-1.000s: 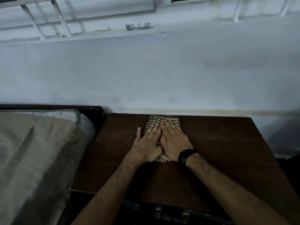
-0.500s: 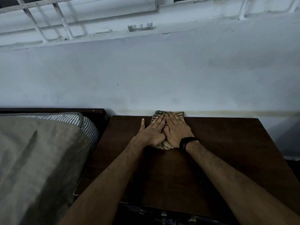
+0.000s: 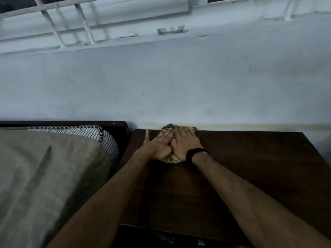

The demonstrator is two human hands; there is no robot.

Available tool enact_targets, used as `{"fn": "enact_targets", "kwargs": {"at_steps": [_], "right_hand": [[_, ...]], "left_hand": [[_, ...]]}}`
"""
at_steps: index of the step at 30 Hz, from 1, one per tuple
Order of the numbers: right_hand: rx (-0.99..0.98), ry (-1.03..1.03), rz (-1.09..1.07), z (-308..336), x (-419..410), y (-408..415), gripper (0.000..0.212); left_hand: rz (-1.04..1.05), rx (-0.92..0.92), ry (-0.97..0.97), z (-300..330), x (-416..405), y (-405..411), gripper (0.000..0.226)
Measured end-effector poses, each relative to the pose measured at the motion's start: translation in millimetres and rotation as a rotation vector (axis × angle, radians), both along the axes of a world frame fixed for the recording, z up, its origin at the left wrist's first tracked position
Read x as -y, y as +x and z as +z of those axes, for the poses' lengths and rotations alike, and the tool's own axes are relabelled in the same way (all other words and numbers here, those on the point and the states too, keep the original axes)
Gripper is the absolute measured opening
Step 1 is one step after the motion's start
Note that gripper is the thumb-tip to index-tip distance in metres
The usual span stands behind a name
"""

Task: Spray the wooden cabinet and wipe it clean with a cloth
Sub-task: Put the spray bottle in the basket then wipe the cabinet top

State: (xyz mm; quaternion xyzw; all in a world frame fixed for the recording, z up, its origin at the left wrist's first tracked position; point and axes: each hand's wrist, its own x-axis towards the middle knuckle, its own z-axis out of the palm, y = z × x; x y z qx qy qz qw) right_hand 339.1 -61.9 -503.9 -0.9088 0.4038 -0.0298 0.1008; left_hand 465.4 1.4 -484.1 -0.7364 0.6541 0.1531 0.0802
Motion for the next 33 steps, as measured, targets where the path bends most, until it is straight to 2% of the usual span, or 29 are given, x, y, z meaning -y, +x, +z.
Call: {"fn": "enact_targets", "kwargs": {"at_steps": [6, 10, 20, 27, 33], "right_hand": [[0.003, -0.016, 0.144, -3.0, -17.2, 78.6, 0.062], [0.005, -0.026, 0.187, -5.6, -19.5, 101.5, 0.062], [0.027, 0.015, 0.228, -10.9, -28.5, 92.8, 0.061], [0.051, -0.002, 0.268, -16.2, -78.6, 79.2, 0.062], [0.065, -0.019, 0.261, -17.9, -105.4, 59.4, 0.06]], "left_hand": [[0.156, 0.083, -0.021, -7.6, -37.3, 64.2, 0.062], [0.208, 0.087, -0.024, -11.4, -45.1, 84.5, 0.061], [0.279, 0.06, -0.061, -17.4, -61.0, 71.4, 0.06], [0.279, 0.085, -0.035, -21.4, -115.1, 60.2, 0.06], [0.283, 0.129, -0.085, -26.6, -141.2, 39.1, 0.06]]}}
